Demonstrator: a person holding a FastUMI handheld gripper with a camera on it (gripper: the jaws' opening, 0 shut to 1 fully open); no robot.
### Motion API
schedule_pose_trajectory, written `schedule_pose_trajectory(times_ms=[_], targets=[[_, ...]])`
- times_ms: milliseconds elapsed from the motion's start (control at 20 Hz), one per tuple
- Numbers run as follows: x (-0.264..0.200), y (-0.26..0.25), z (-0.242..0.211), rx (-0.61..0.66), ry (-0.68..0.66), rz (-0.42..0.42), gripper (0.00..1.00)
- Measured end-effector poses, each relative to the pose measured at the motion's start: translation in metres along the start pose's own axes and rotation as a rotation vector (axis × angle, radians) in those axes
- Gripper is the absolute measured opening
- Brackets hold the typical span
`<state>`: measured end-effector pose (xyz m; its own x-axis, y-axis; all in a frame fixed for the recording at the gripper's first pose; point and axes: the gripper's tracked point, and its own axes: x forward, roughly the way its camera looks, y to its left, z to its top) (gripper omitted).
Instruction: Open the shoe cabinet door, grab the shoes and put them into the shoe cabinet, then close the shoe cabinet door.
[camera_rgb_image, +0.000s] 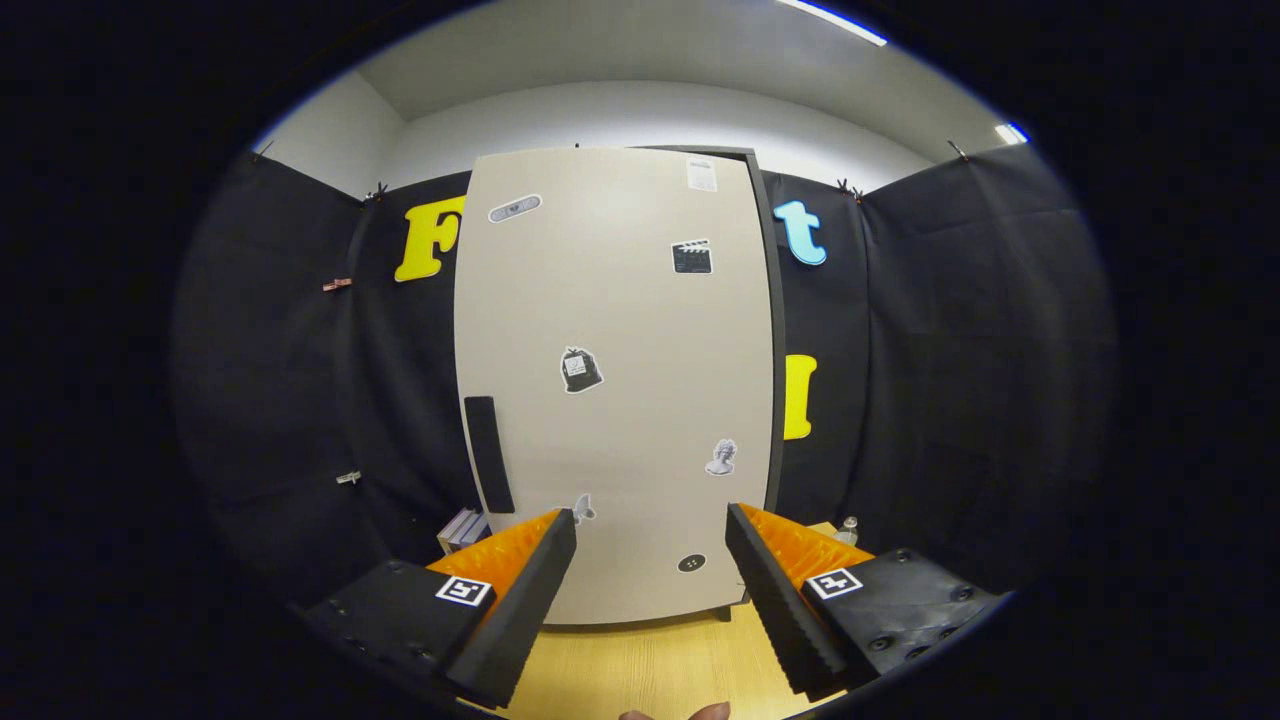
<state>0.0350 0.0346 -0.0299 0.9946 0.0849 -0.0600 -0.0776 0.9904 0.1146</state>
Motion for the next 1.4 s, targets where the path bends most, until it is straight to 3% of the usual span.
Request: schedule_pose_trajectory(times_ms=[1400], targets=[[0.0015,-0.0089,0.0057,-0.013,-0.019,0.0,0.98]])
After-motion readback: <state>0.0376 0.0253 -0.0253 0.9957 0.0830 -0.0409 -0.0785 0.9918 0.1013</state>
